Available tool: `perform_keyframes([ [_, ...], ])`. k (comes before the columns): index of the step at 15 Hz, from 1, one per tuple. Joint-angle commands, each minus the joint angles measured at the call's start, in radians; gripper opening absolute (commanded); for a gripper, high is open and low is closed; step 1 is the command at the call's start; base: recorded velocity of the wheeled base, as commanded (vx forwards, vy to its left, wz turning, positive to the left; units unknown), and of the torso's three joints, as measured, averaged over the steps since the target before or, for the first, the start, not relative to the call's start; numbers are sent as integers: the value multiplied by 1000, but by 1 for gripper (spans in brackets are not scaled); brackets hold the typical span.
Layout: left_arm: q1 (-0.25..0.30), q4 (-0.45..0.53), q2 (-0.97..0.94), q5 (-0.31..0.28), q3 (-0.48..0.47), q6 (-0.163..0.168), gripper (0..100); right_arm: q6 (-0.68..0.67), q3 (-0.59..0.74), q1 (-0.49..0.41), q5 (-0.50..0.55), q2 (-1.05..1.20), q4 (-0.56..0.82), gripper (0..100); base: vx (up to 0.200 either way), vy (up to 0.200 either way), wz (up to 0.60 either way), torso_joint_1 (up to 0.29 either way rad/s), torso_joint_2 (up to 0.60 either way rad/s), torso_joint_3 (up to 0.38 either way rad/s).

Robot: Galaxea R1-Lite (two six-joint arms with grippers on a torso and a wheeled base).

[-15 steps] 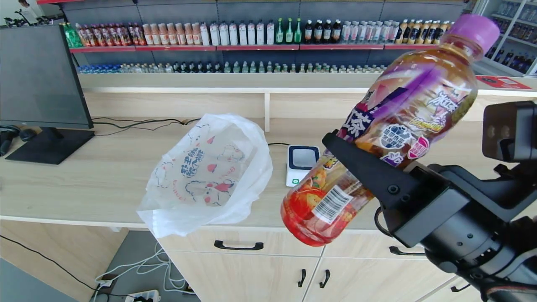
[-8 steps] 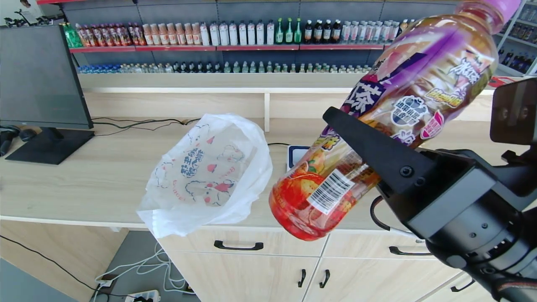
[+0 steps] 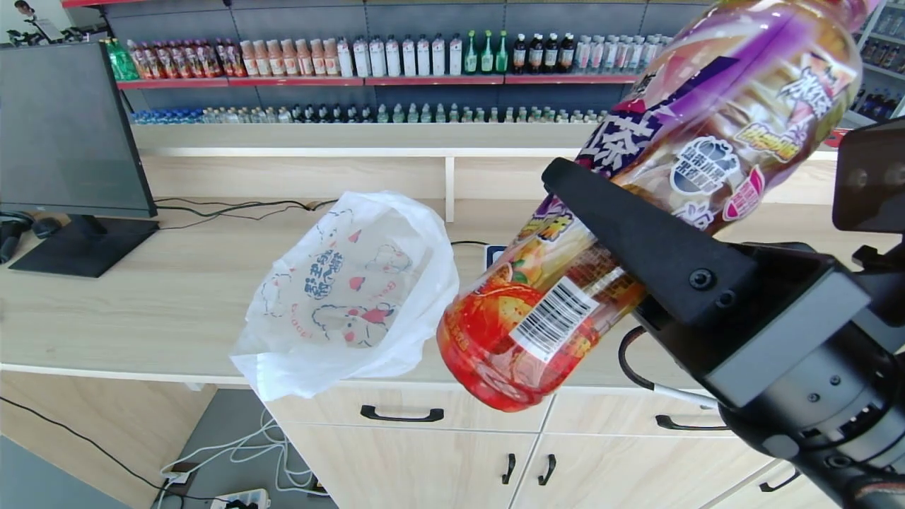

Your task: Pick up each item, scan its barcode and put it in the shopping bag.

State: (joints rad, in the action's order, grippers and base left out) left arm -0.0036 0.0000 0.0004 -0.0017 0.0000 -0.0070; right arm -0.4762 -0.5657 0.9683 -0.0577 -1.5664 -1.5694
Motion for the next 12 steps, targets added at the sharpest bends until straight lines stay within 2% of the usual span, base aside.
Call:
perform_keyframes([
  [1, 1, 0, 0, 0, 0, -1, 100, -1, -6, 7, 1, -1, -1, 0, 0, 0, 0, 0, 0, 0],
  [12, 1, 0, 0, 0, -2, -1, 100, 1, -16, 3, 2, -14, -1, 0, 0, 0, 0, 0, 0, 0],
])
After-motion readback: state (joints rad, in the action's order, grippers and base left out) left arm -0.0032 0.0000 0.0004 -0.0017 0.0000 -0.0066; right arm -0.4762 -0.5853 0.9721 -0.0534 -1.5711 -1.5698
